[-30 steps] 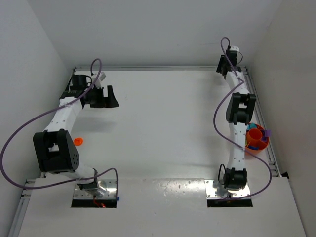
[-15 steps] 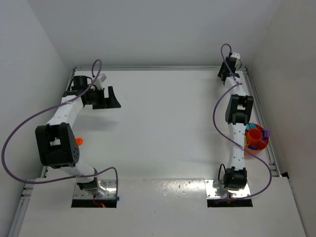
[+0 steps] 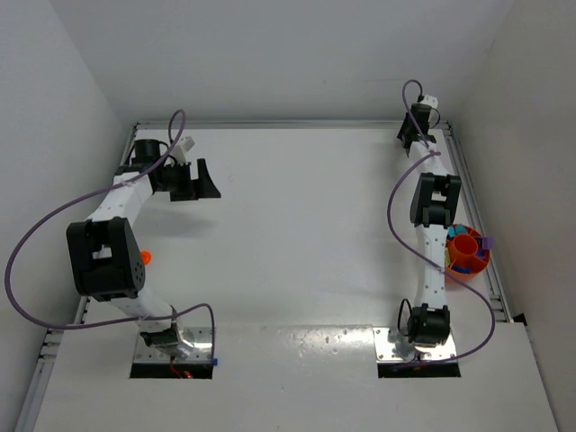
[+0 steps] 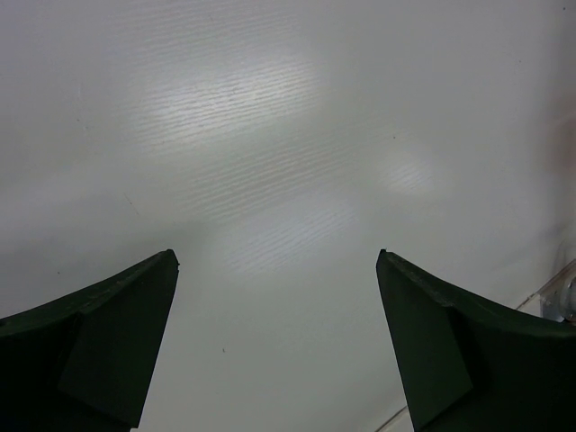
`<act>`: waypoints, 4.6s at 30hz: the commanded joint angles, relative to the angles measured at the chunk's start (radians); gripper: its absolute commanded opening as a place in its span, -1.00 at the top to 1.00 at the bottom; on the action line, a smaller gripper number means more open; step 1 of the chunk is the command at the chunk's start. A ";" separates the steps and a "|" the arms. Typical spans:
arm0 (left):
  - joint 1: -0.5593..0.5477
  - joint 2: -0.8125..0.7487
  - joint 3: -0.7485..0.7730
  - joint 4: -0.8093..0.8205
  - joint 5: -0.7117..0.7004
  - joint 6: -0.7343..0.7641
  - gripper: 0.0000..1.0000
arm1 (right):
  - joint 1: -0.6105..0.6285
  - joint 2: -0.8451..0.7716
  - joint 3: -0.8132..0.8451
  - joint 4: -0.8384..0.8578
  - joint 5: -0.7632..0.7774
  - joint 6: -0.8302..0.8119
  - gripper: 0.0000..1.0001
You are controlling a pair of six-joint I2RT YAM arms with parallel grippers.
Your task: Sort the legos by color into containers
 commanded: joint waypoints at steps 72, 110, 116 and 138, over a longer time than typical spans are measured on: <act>0.012 -0.127 0.021 -0.094 0.074 0.117 -0.99 | -0.096 -1.406 -0.936 -0.916 -0.315 -0.708 1.00; -0.080 -0.055 0.207 -0.237 0.034 0.110 -0.99 | -0.365 -1.476 -1.238 -1.085 -0.195 -0.745 1.00; -0.080 -0.055 0.207 -0.237 0.034 0.119 -0.99 | -0.400 -1.416 -1.205 -1.046 -0.226 -0.745 1.00; -0.080 -0.055 0.198 -0.218 0.016 0.119 -0.99 | -0.409 -1.296 -1.139 -0.988 -0.278 -0.754 0.88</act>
